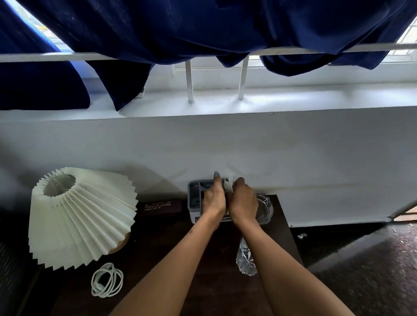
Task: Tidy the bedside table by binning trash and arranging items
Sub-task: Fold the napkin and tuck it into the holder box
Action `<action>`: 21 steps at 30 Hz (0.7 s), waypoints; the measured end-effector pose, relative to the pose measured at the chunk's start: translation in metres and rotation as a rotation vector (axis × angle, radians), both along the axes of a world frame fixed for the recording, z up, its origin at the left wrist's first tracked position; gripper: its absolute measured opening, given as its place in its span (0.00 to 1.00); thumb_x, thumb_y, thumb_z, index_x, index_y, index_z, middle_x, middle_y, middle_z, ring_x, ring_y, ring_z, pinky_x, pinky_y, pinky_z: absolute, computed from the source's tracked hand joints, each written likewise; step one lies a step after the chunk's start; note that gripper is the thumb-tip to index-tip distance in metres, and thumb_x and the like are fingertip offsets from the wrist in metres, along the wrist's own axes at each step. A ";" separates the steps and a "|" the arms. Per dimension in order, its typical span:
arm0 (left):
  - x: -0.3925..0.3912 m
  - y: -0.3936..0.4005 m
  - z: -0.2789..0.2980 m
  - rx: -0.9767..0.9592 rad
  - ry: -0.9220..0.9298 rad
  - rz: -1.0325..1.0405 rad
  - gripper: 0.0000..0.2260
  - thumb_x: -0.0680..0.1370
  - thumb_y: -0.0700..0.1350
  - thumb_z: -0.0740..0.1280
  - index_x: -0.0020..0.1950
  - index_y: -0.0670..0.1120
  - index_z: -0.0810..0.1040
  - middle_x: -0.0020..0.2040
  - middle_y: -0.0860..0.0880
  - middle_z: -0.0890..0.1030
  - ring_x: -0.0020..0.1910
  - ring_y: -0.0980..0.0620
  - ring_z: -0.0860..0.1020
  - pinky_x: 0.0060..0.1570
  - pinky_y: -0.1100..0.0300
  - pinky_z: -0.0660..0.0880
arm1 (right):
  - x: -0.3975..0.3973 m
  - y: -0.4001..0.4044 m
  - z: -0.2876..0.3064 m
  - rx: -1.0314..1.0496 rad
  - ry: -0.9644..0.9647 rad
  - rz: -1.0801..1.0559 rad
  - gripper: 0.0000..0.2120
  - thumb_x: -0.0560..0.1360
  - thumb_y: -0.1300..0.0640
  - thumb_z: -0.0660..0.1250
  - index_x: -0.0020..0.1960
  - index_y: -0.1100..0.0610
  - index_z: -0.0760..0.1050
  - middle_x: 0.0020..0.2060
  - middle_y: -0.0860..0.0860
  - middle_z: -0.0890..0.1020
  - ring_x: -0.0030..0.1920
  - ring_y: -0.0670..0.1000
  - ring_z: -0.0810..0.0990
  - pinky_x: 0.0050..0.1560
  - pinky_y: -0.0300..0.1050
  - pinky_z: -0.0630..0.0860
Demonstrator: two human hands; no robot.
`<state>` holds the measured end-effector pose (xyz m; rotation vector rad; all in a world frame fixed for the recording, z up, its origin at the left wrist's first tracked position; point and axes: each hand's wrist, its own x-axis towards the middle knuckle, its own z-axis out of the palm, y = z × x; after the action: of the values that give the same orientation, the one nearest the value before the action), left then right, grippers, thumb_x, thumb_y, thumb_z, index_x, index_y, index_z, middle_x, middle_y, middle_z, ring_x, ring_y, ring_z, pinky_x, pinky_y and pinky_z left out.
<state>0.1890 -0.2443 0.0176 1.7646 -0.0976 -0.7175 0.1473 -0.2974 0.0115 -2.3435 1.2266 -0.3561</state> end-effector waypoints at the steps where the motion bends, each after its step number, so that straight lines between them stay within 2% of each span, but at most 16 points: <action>1: -0.001 0.002 0.001 -0.009 0.006 -0.005 0.29 0.76 0.68 0.46 0.47 0.49 0.78 0.51 0.45 0.81 0.53 0.46 0.78 0.60 0.49 0.73 | 0.000 0.000 0.000 -0.009 0.023 -0.005 0.08 0.78 0.59 0.58 0.56 0.60 0.71 0.50 0.59 0.81 0.52 0.61 0.80 0.40 0.47 0.68; 2: -0.001 0.004 0.002 -0.013 0.005 -0.011 0.29 0.76 0.68 0.46 0.47 0.49 0.78 0.52 0.46 0.80 0.54 0.46 0.78 0.61 0.49 0.72 | 0.000 -0.001 0.001 -0.020 0.058 -0.003 0.08 0.78 0.59 0.58 0.55 0.60 0.72 0.50 0.59 0.82 0.52 0.61 0.80 0.41 0.47 0.69; 4: -0.002 0.007 0.004 -0.012 -0.004 -0.016 0.27 0.76 0.69 0.46 0.41 0.51 0.76 0.48 0.47 0.80 0.52 0.46 0.78 0.59 0.49 0.73 | -0.002 -0.002 0.002 -0.030 0.125 0.019 0.09 0.78 0.60 0.58 0.54 0.60 0.75 0.51 0.59 0.82 0.53 0.61 0.80 0.43 0.47 0.72; 7: -0.006 0.013 0.010 -0.022 0.002 -0.008 0.25 0.75 0.69 0.47 0.35 0.53 0.73 0.39 0.51 0.77 0.43 0.51 0.76 0.51 0.53 0.71 | -0.004 -0.001 0.005 -0.019 0.184 0.085 0.10 0.77 0.62 0.59 0.52 0.61 0.78 0.50 0.59 0.83 0.53 0.60 0.81 0.42 0.46 0.72; 9: -0.009 0.016 0.015 -0.022 0.005 -0.007 0.25 0.75 0.69 0.47 0.34 0.53 0.73 0.38 0.52 0.77 0.40 0.54 0.75 0.48 0.54 0.69 | -0.007 0.000 0.009 -0.002 0.214 0.126 0.10 0.77 0.63 0.59 0.52 0.60 0.79 0.50 0.59 0.83 0.53 0.60 0.81 0.42 0.46 0.72; 11: -0.012 0.018 0.019 -0.010 0.008 -0.023 0.27 0.75 0.70 0.46 0.37 0.52 0.75 0.43 0.48 0.80 0.44 0.50 0.77 0.50 0.54 0.71 | -0.013 0.001 0.013 0.025 0.220 0.163 0.10 0.75 0.63 0.60 0.52 0.60 0.80 0.50 0.59 0.83 0.53 0.61 0.81 0.44 0.47 0.74; 14: -0.018 0.021 0.025 -0.007 0.026 -0.043 0.35 0.74 0.70 0.45 0.48 0.45 0.81 0.50 0.42 0.82 0.52 0.44 0.79 0.58 0.49 0.74 | -0.022 0.002 0.022 0.078 0.182 0.191 0.09 0.74 0.62 0.63 0.51 0.60 0.79 0.49 0.59 0.83 0.53 0.61 0.80 0.43 0.48 0.73; 17: -0.028 0.027 0.033 -0.032 0.048 -0.041 0.37 0.74 0.71 0.46 0.48 0.42 0.81 0.51 0.39 0.83 0.53 0.41 0.80 0.60 0.44 0.74 | -0.032 0.004 0.035 0.132 0.137 0.168 0.09 0.73 0.61 0.63 0.50 0.60 0.80 0.49 0.60 0.83 0.52 0.61 0.80 0.43 0.46 0.72; 20: -0.036 0.032 0.039 -0.021 0.046 -0.021 0.31 0.75 0.69 0.50 0.43 0.45 0.80 0.52 0.39 0.82 0.54 0.40 0.79 0.60 0.45 0.74 | -0.043 0.007 0.048 0.146 0.114 0.135 0.12 0.75 0.59 0.62 0.54 0.57 0.80 0.52 0.58 0.83 0.55 0.60 0.80 0.50 0.47 0.75; 21: -0.038 0.034 0.038 0.001 0.038 -0.023 0.28 0.76 0.66 0.53 0.44 0.45 0.80 0.53 0.40 0.82 0.55 0.40 0.78 0.61 0.46 0.73 | -0.048 0.008 0.053 0.148 0.108 0.125 0.13 0.75 0.58 0.61 0.55 0.56 0.80 0.54 0.57 0.83 0.56 0.60 0.80 0.52 0.48 0.75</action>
<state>0.1506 -0.2103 0.0556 1.7523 -0.0922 -0.7671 0.0993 -0.2897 0.0644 -2.3222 1.1079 -0.0948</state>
